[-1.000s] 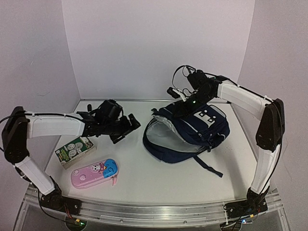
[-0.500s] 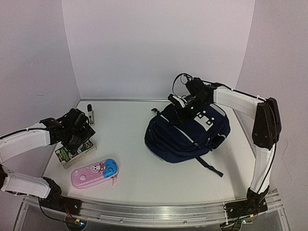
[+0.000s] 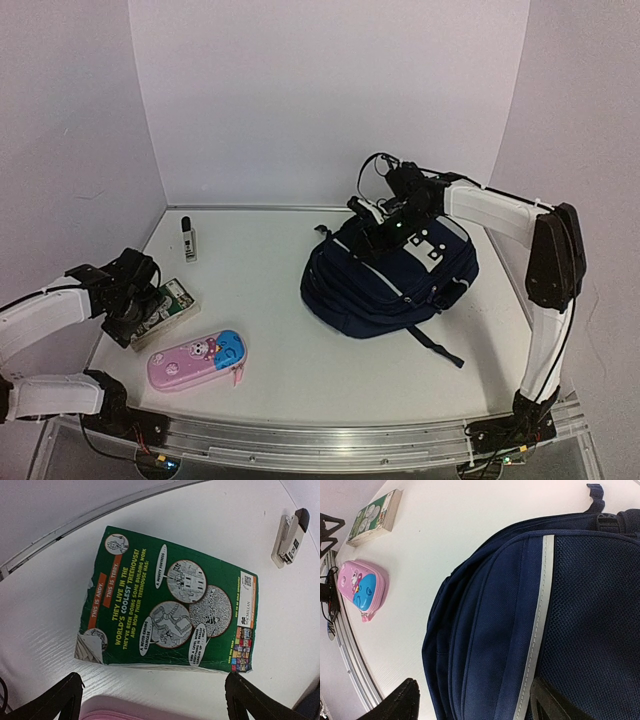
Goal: Pack the student bag
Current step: Place the book in the student bag, then pick up the book from the center of the board, then place the book in the student bag, then pick up the book from the student bag.
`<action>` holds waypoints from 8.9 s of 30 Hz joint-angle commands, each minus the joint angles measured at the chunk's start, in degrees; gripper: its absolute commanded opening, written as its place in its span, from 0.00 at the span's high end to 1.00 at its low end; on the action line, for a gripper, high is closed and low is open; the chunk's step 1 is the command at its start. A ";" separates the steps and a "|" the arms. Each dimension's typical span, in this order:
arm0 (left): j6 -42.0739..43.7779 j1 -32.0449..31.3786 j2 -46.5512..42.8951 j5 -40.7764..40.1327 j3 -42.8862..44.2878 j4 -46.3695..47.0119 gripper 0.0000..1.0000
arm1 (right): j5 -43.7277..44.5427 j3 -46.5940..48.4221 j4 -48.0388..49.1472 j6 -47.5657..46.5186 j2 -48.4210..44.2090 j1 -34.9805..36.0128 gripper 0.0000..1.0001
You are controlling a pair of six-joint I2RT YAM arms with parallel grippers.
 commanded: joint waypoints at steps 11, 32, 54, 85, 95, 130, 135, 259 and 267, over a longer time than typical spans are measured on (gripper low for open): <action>-4.68 8.73 0.67 0.82 -6.65 4.39 0.00 | -2.11 -1.07 1.06 -0.03 -5.07 0.29 0.23; 22.48 5.05 31.56 20.96 7.55 35.89 0.22 | -2.10 -0.67 0.89 -0.05 -5.54 0.30 0.22; 53.97 1.73 45.29 18.72 31.47 13.53 0.07 | -3.92 -0.49 -0.04 0.31 -7.49 0.12 0.12; 58.32 -3.11 41.81 25.72 37.74 12.20 1.00 | -5.51 1.36 -0.14 2.56 -6.93 0.03 0.11; 58.41 -3.51 34.23 32.84 41.13 12.00 1.00 | -7.42 4.29 0.17 5.56 -4.17 0.06 0.02; 59.43 -9.45 24.57 62.96 52.05 17.53 1.00 | -19.90 2.21 13.64 26.63 -3.54 -8.71 0.02; 60.25 -10.62 27.73 63.29 52.28 19.21 1.00 | -23.05 -7.27 29.73 47.07 -2.84 -10.65 0.02; 50.84 -21.25 23.26 46.71 33.44 35.65 0.00 | 14.18 5.48 -16.00 -27.25 -29.65 -1.99 1.00; 38.06 -20.26 23.47 49.54 31.86 44.97 0.00 | 17.64 -0.93 -8.28 -42.16 -38.92 -0.77 1.00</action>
